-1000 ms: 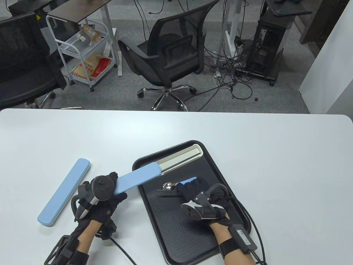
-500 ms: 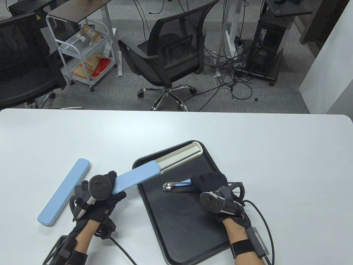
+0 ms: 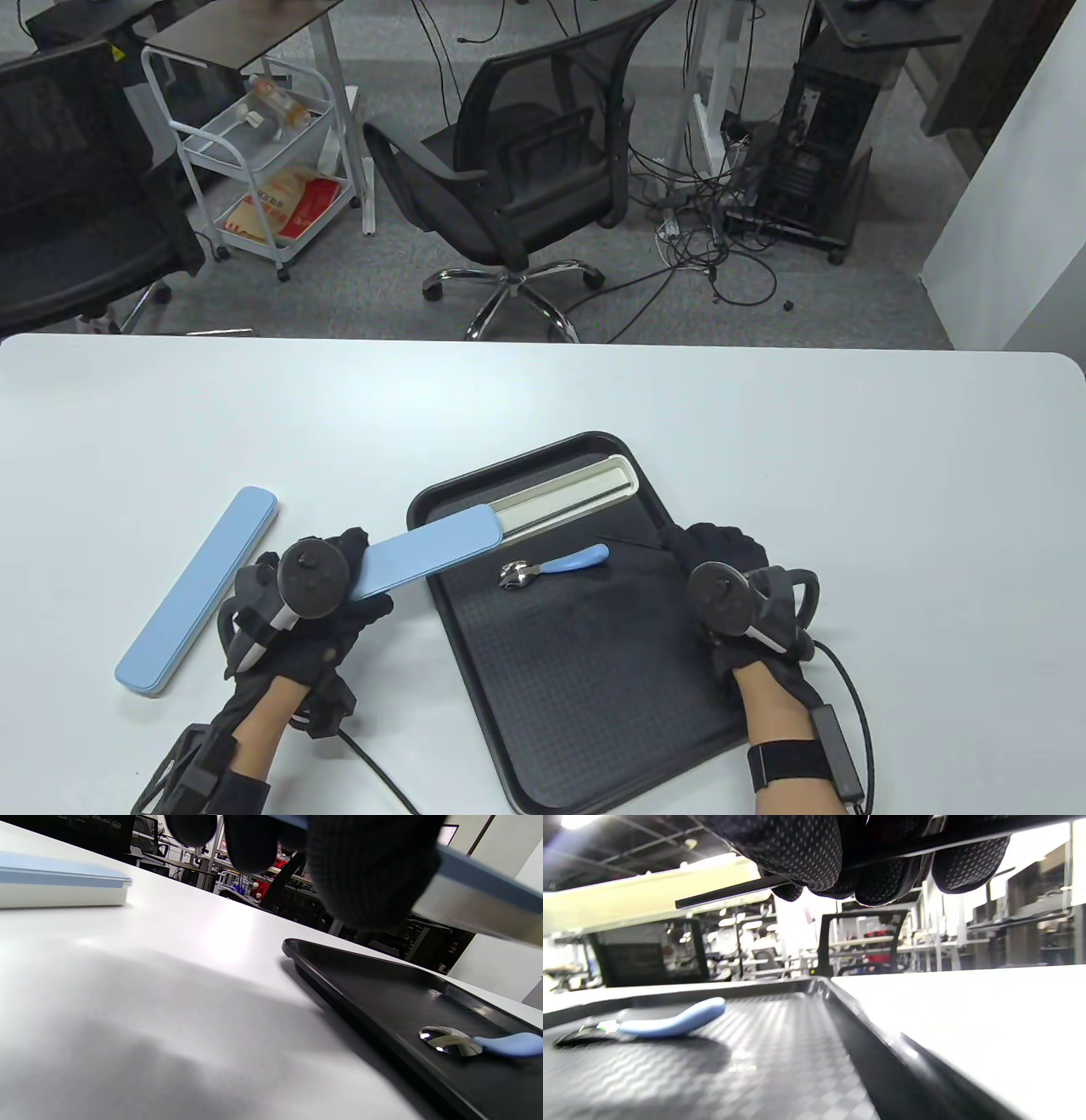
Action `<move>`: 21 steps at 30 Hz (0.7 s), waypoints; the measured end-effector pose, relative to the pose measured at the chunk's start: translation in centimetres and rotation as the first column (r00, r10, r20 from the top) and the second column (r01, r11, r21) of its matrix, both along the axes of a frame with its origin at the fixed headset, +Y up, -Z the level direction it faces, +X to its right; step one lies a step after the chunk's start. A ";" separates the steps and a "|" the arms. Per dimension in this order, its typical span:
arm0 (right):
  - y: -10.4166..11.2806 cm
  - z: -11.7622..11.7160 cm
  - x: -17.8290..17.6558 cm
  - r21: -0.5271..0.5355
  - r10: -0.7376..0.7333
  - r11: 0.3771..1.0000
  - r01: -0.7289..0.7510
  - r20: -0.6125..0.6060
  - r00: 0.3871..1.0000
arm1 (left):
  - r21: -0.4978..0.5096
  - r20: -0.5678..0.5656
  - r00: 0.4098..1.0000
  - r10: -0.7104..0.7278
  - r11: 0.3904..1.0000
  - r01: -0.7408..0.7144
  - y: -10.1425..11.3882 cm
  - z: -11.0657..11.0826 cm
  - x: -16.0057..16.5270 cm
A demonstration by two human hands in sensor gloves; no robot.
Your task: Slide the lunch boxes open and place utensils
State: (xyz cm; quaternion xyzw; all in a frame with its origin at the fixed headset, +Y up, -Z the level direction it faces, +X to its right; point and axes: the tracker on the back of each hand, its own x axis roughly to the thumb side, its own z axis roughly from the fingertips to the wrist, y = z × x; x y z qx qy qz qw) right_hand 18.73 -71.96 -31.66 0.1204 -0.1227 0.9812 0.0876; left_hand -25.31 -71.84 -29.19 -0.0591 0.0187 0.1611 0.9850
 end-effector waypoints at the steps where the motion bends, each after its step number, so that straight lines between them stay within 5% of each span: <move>1: 0.2 0.0 0.2 0.003 -0.005 1.000 0.005 0.009 1.000 | 0.001 0.004 1.000 -0.001 1.000 0.001 0.0 0.0 0.0; 21: 2.4 0.3 4.2 0.101 -0.127 0.988 0.116 0.118 0.985 | 0.006 0.027 0.999 -0.025 1.000 0.025 -0.1 0.0 0.5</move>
